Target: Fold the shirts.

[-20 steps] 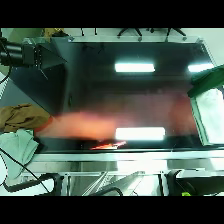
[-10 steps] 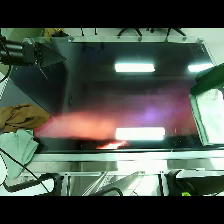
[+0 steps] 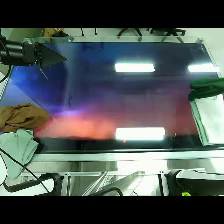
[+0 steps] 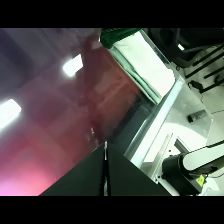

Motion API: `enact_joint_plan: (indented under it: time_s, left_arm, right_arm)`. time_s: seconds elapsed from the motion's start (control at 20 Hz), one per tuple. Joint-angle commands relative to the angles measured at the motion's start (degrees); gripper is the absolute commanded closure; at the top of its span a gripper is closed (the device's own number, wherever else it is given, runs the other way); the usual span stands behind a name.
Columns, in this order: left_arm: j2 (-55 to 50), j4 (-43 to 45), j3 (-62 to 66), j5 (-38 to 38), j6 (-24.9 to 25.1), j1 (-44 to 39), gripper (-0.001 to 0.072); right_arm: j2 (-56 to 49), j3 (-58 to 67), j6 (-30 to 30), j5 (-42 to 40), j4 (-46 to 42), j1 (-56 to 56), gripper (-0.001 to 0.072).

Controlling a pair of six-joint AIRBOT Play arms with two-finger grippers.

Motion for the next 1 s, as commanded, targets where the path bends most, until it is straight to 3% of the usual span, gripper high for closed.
enact_joint_plan:
  time_s: [0.0, 0.15, 0.3, 0.5, 0.55, 0.65, 0.7, 0.95]
  left_arm:
    - [0.0, 0.0, 0.0, -2.1, 0.5, 0.0, 0.0695]
    - [0.0, 0.0, 0.0, -4.3, 1.4, 0.0, 0.0695]
    - [0.0, 0.0, 0.0, -4.5, 1.4, 0.0, 0.0695]
    - [0.0, 0.0, 0.0, -4.6, 1.4, 0.0, 0.0695]
    - [0.0, 0.0, 0.0, -4.6, 1.4, 0.0, 0.0695]
    - [0.0, 0.0, 0.0, -4.5, 1.4, 0.0, 0.0695]
    - [0.0, 0.0, 0.0, -4.5, 1.4, 0.0, 0.0695]
    - [0.0, 0.0, 0.0, -3.5, 1.4, 0.0, 0.0695]
  right_arm:
    - [1.8, 0.0, 11.7, 12.9, -21.9, 0.0, 0.0689]
    - [1.7, -1.8, 12.1, 18.6, -31.6, 0.0, 0.0689]
    - [1.8, -8.4, 12.1, 19.9, -35.2, 0.0, 0.0688]
    - [1.8, -21.0, 12.1, 14.6, -36.1, 0.0, 0.0688]
    - [1.7, -23.8, 12.1, 12.3, -36.0, 0.0, 0.0659]
    - [0.6, -26.3, 11.4, 11.4, -36.1, 0.0, 0.0181]
    - [0.0, -25.7, 11.5, 12.7, -36.2, 0.0, 0.0109]
    - [-0.1, -8.5, 11.7, 12.4, -27.1, 0.7, 0.0111]
